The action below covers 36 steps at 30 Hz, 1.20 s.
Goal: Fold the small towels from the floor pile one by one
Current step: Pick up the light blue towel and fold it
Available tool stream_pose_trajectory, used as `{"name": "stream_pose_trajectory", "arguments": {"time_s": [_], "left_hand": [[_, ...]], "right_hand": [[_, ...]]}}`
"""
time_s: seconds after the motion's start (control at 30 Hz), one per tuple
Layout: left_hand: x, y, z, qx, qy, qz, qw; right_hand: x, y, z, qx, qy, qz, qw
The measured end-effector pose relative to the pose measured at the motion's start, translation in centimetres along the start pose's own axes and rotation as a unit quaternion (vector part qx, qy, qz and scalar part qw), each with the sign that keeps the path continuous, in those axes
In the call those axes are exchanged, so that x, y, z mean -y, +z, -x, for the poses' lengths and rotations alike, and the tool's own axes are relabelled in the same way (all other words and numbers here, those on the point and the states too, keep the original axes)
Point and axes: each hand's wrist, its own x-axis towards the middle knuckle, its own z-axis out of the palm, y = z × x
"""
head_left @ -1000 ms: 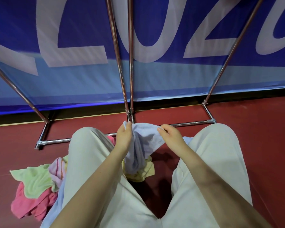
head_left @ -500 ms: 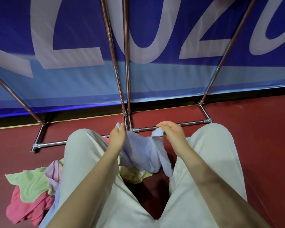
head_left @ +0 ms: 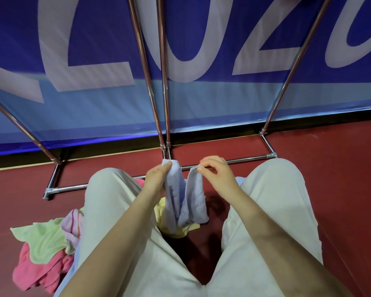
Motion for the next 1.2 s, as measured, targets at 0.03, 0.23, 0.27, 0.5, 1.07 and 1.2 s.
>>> {"name": "stream_pose_trajectory", "arguments": {"time_s": [0.03,0.23,0.27,0.5,1.07,1.2], "left_hand": [[-0.1,0.2,0.4,0.011,0.006,-0.009,1.000],[0.9,1.1,1.1,0.037,0.075,-0.047,0.995],[1.0,1.4,1.4,0.047,0.083,-0.047,0.994],[1.7,3.0,3.1,0.107,0.090,0.015,0.990],[1.9,3.8,3.0,0.092,0.027,0.049,0.994],[2.2,3.9,2.9,0.094,0.054,0.011,0.994]], "right_hand": [[0.1,0.0,0.0,0.004,-0.001,-0.012,1.000],[0.8,0.7,0.4,0.051,0.033,-0.084,0.995],[0.9,0.8,0.5,0.052,0.030,-0.084,0.995],[1.6,1.4,0.4,-0.006,0.042,-0.105,0.994],[0.3,2.4,-0.6,-0.058,0.087,-0.058,0.993],[0.2,2.3,-0.6,-0.053,0.096,-0.066,0.992]]}}
